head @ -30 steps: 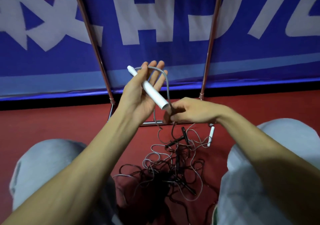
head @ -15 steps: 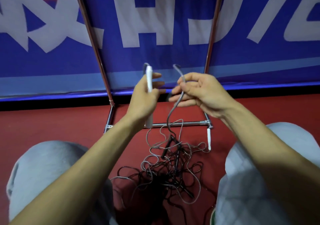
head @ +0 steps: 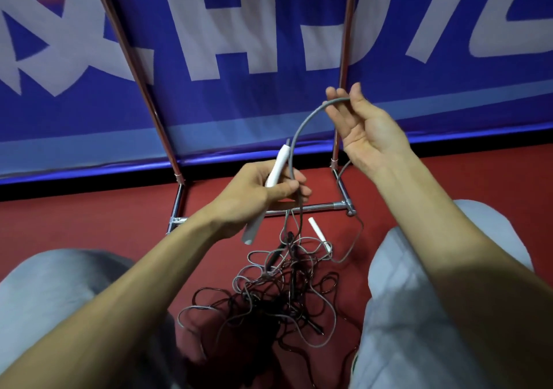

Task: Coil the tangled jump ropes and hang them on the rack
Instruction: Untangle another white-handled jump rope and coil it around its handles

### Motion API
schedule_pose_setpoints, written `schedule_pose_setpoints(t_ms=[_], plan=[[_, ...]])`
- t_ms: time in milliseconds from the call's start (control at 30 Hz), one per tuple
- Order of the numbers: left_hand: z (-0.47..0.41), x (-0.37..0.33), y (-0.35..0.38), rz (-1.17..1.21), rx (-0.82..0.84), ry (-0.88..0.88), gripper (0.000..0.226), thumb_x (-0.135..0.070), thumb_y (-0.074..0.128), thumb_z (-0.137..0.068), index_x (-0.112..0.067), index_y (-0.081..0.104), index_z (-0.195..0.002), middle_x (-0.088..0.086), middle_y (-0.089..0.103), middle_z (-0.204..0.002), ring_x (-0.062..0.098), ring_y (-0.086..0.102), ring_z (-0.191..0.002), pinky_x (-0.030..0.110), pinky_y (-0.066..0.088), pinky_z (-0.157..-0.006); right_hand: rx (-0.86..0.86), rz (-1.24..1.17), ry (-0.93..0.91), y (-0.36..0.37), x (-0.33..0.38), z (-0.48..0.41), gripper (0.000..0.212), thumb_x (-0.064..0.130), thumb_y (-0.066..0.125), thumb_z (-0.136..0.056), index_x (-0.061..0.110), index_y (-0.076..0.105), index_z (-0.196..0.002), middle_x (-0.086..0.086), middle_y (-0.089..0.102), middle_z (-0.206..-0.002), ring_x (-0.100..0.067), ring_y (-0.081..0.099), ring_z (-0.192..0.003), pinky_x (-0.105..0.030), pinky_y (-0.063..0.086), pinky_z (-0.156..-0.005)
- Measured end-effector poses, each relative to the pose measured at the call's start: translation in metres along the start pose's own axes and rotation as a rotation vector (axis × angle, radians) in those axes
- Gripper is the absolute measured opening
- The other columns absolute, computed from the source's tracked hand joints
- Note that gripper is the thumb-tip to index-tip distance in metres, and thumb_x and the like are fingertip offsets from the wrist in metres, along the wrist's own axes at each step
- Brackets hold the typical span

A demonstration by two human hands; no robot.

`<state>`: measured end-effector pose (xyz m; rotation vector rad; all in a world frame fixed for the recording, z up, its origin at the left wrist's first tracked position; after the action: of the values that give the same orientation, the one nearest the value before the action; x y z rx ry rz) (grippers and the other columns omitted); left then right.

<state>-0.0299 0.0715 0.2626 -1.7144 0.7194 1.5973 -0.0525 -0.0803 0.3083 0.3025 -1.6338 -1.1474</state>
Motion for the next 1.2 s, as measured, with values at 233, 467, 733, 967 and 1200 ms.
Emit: schedule_pose_setpoints(t_ms=[233,467,733,967,1200], plan=[[0.003,-0.018,-0.015,0.317,-0.121,0.033,0.011,-0.002,0.05,-0.095,-0.005,0.06,-0.099,0.012,0.073,-0.094,0.024,0.07,-0.093,0.038,0.057,-0.087,-0.098,0.226,0.066,-0.016,-0.018,-0.003,0.021,0.023,0.06,-0.092,0.003,0.056,-0.088,-0.009,0.071,-0.073,-0.022,0.073,-0.069,-0.025,0.056,-0.055],[0.009,-0.045,-0.04,0.61,-0.201,0.148,0.011,-0.006,0.046,-0.098,-0.008,0.056,-0.101,0.007,0.074,-0.09,0.022,0.072,-0.09,0.03,0.059,-0.078,0.038,0.61,0.107,0.004,-0.046,0.008,0.035,0.039,0.048,-0.097,0.006,0.056,-0.096,-0.012,0.071,-0.086,-0.024,0.073,-0.071,-0.029,0.058,-0.059],[0.019,-0.064,-0.088,1.018,-0.314,0.317,0.014,-0.01,0.041,-0.101,-0.011,0.053,-0.095,0.004,0.074,-0.09,0.016,0.072,-0.089,0.025,0.057,-0.074,0.465,1.05,0.322,0.023,-0.115,0.038,0.046,0.039,0.029,-0.102,0.011,0.064,-0.092,-0.012,0.073,-0.091,-0.024,0.07,-0.088,-0.035,0.051,-0.089],[0.017,-0.046,-0.103,1.088,-0.387,0.292,0.012,-0.008,0.043,-0.101,-0.006,0.055,-0.098,0.01,0.073,-0.097,0.021,0.071,-0.094,0.027,0.058,-0.075,0.637,1.243,0.211,0.033,-0.125,0.05,0.017,-0.003,0.048,-0.095,0.009,0.058,-0.088,-0.012,0.069,-0.087,-0.016,0.068,-0.082,-0.033,0.055,-0.081],[0.005,-0.019,-0.084,0.459,-0.42,0.022,0.016,-0.003,0.052,-0.096,-0.009,0.059,-0.109,0.009,0.07,-0.111,0.015,0.071,-0.091,0.028,0.056,-0.079,0.5,0.869,0.1,0.045,-0.082,0.04,0.012,-0.001,0.05,-0.094,0.005,0.059,-0.089,-0.01,0.072,-0.078,-0.024,0.073,-0.075,-0.033,0.061,-0.067]])
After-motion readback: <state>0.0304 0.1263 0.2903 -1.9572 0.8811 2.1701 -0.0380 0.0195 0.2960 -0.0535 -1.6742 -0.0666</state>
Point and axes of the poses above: each hand's wrist, its own z-axis away from the middle knuckle, its own y-axis out of the palm, x = y × z, the point moved 10 cm from there along -z, towards the middle knuckle
